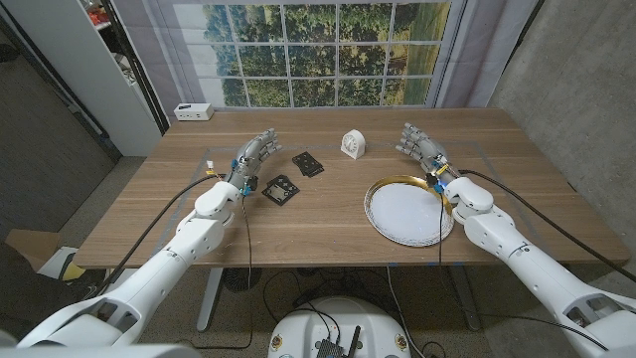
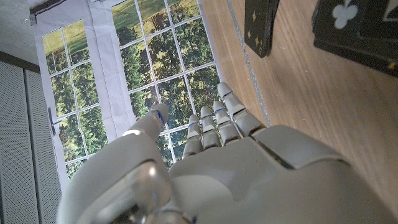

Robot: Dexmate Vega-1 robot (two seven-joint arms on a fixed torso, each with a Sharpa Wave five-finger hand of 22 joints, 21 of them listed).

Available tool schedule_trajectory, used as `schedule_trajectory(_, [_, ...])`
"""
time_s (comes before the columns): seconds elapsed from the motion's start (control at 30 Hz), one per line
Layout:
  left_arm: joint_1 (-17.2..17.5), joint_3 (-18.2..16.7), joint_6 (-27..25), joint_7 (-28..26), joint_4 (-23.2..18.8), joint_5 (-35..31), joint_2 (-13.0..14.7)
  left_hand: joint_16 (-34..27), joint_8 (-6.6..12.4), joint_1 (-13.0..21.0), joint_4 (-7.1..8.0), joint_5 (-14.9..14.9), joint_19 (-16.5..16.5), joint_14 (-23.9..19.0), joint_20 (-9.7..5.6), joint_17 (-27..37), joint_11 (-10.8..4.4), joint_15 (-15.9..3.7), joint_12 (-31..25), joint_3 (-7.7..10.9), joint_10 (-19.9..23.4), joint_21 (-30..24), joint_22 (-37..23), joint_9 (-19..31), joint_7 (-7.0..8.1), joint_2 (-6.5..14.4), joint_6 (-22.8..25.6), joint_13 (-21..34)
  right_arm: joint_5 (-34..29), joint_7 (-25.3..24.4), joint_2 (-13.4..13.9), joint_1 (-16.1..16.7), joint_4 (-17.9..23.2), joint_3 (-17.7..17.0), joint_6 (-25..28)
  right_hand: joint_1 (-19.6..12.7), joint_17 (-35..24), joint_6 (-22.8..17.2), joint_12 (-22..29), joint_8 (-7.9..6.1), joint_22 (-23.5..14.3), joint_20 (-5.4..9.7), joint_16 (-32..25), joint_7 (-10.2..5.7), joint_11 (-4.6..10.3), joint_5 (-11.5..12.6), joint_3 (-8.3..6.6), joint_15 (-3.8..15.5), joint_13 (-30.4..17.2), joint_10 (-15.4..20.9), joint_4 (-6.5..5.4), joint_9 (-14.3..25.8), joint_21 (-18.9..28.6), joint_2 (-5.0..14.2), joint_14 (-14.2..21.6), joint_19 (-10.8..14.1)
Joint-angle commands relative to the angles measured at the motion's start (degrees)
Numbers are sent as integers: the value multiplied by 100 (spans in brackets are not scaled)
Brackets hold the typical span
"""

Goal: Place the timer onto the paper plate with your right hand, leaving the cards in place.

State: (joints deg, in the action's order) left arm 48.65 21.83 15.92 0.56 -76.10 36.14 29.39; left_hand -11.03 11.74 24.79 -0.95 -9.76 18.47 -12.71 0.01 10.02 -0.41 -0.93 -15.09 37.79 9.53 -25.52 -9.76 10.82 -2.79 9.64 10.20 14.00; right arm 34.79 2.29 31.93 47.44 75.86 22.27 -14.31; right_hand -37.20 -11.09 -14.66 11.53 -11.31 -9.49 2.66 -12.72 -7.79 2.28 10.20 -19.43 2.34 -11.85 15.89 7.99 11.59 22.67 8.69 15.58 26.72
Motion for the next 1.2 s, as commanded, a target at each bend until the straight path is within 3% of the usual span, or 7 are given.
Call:
schedule_trajectory(0.03, [145,48,-72,-224,-310,-202,123,-12,16,42,8,-20,-50,29,25,24,-3,-5,-18,34,27,29,-26,11,17,-18,52,17,-904,209,782,-413,583,459,864,-222,-10,-1,18,-25,-27,274,2,63,30,38,31,530,-30,4,106,10,-153,-79,35,86])
schedule_trajectory(0.1, [160,44,-57,-200,-321,-202,142,-8,15,37,10,-19,-85,37,32,26,-7,-14,-14,32,19,48,-26,12,23,-20,55,20,-953,264,835,-479,637,499,985,-275,-7,36,-2,-11,-26,234,26,149,53,41,36,542,-36,-55,123,6,-198,-90,-19,62])
schedule_trajectory(0.13, [206,43,-171,-344,-442,-275,206,-7,18,31,13,-17,-95,38,33,28,-17,-19,-15,29,20,55,-26,13,36,-23,67,23,-1103,400,940,-633,703,606,1153,-360,-13,54,-6,-18,-30,172,35,-497,70,45,59,543,-52,-125,117,18,-309,-97,-62,-1])
schedule_trajectory(0.43, [243,23,-165,-345,-439,-258,220,2,30,-43,55,-6,-172,86,35,47,20,-13,-43,-20,76,118,-28,26,49,-54,117,54,-1658,747,1144,-1220,928,957,1788,-729,7,385,-56,27,-31,-59,119,81,293,64,91,607,-99,-585,178,8,-669,-174,-377,-246])
schedule_trajectory(0.7, [285,15,-105,-329,-422,-247,208,0,39,-57,56,-7,-185,80,46,47,12,-11,-54,-26,94,139,-28,32,48,-58,153,72,-2200,630,1147,-1602,1354,1245,2640,-888,-28,316,58,-38,-36,-156,27,191,-45,35,216,426,-197,-582,101,11,-853,-291,-309,-116])
schedule_trajectory(0.77, [303,9,-147,-368,-457,-248,222,0,33,-58,55,-8,-185,80,49,46,14,-12,-55,-26,94,142,-28,32,55,-59,141,75,-2365,582,1104,-1713,1430,1352,2893,-898,-35,336,83,-36,-37,-237,11,-467,-80,1,302,336,-227,-554,99,19,-926,-409,-287,-86])
schedule_trajectory(1.2, [338,-32,-70,-310,-370,-193,223,1,33,-60,41,-11,-186,74,49,41,12,-8,-62,-22,99,165,-29,38,43,-58,157,98,-3287,544,634,-2492,1530,2144,4417,-670,-38,470,128,-11,-42,-361,-32,-475,-613,20,567,9,-237,-396,27,61,-1000,-765,-134,40])
